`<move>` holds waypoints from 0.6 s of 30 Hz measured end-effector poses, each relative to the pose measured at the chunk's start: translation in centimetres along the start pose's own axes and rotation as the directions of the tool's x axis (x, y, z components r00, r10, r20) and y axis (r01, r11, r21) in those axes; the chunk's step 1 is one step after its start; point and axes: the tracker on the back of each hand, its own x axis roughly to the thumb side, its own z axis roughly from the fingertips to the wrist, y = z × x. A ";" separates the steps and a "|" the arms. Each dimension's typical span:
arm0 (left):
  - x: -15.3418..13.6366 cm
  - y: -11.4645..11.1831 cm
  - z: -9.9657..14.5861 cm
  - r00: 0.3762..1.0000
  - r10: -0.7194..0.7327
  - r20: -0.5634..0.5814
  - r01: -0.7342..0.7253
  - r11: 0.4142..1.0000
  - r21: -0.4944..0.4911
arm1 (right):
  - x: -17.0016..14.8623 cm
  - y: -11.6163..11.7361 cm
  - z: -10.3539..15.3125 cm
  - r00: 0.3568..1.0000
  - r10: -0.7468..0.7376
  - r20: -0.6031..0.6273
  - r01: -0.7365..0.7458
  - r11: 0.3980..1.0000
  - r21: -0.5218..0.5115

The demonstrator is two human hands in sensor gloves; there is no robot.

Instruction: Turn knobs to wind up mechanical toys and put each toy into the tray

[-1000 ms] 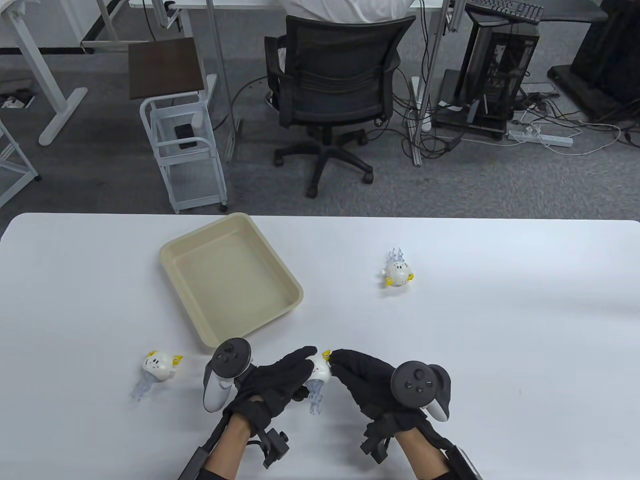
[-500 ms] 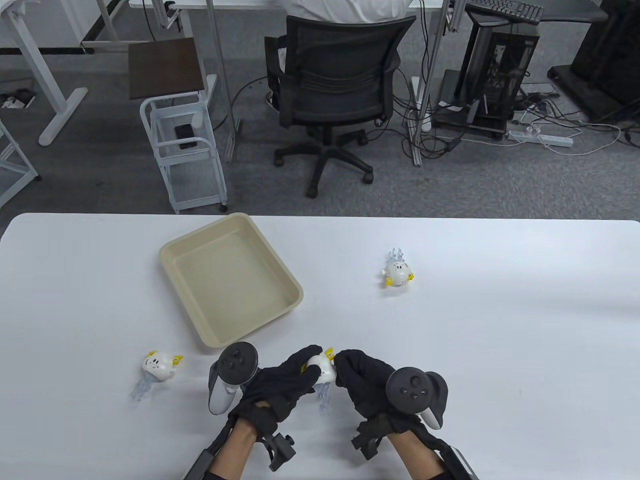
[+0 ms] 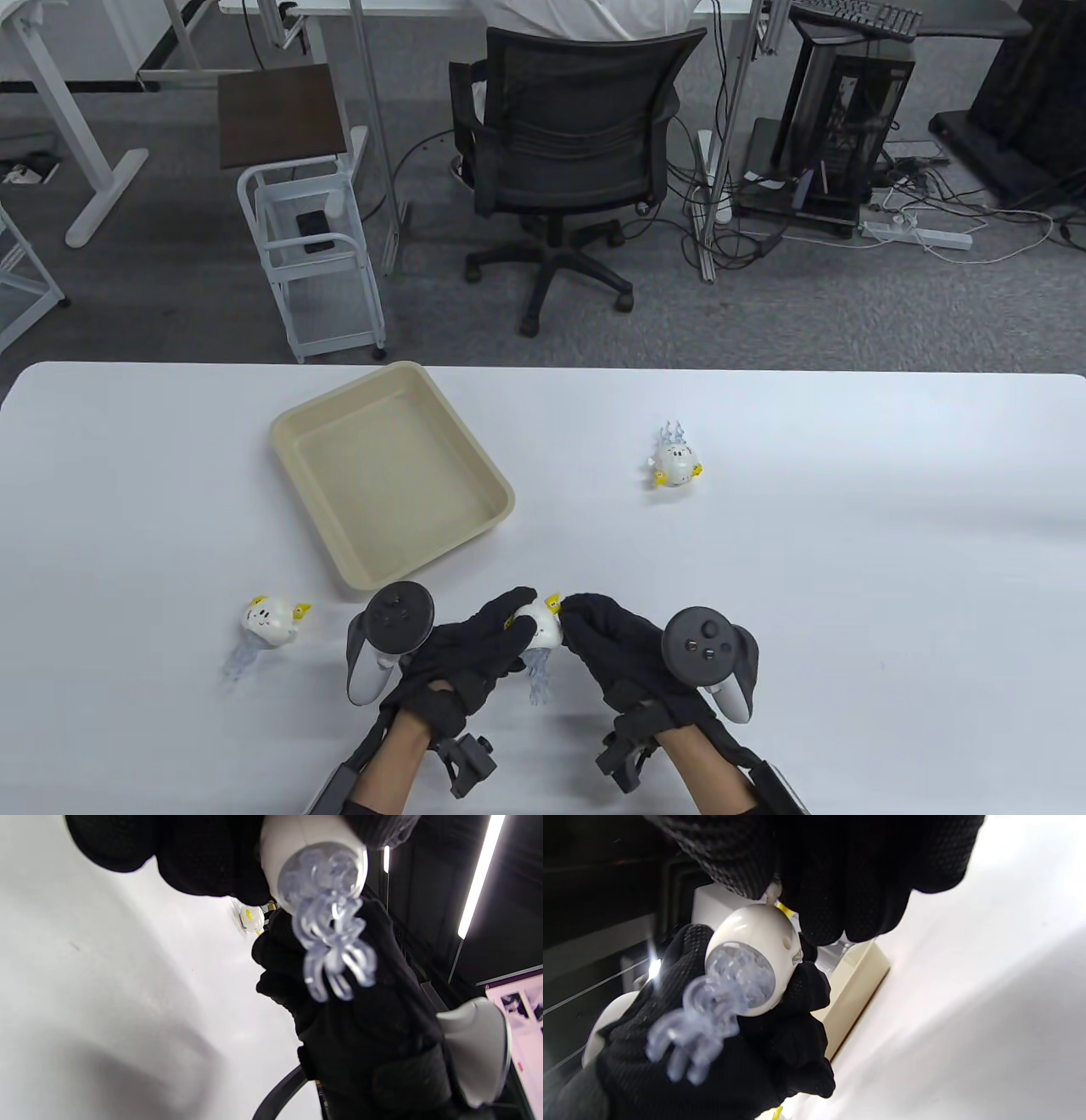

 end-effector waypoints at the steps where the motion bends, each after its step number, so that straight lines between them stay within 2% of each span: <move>1: -0.2 0.1 0.0 0.999 0.041 -0.015 -0.041 0.999 -0.007 | 0.3 0.0 0.1 0.999 0.038 0.029 -0.038 0.999 0.001; 8: -1.1 0.4 0.0 0.988 0.143 -0.049 -0.145 0.989 -0.038 | 1.4 0.3 0.3 0.976 0.180 0.119 -0.178 0.984 -0.024; 12: -1.1 0.0 -0.1 0.981 0.187 -0.059 -0.191 0.979 -0.072 | 1.5 -0.1 0.4 0.968 0.202 0.147 -0.197 0.979 -0.047; 16: -0.4 -0.3 -0.1 0.989 0.148 -0.021 -0.150 0.986 -0.078 | 1.2 -0.4 0.4 0.987 0.136 0.081 -0.129 0.988 -0.085; 18: 0.3 -0.5 0.1 0.998 0.056 0.027 -0.054 0.998 -0.042 | 0.4 -0.5 0.3 1.000 -0.023 -0.014 0.022 0.996 -0.082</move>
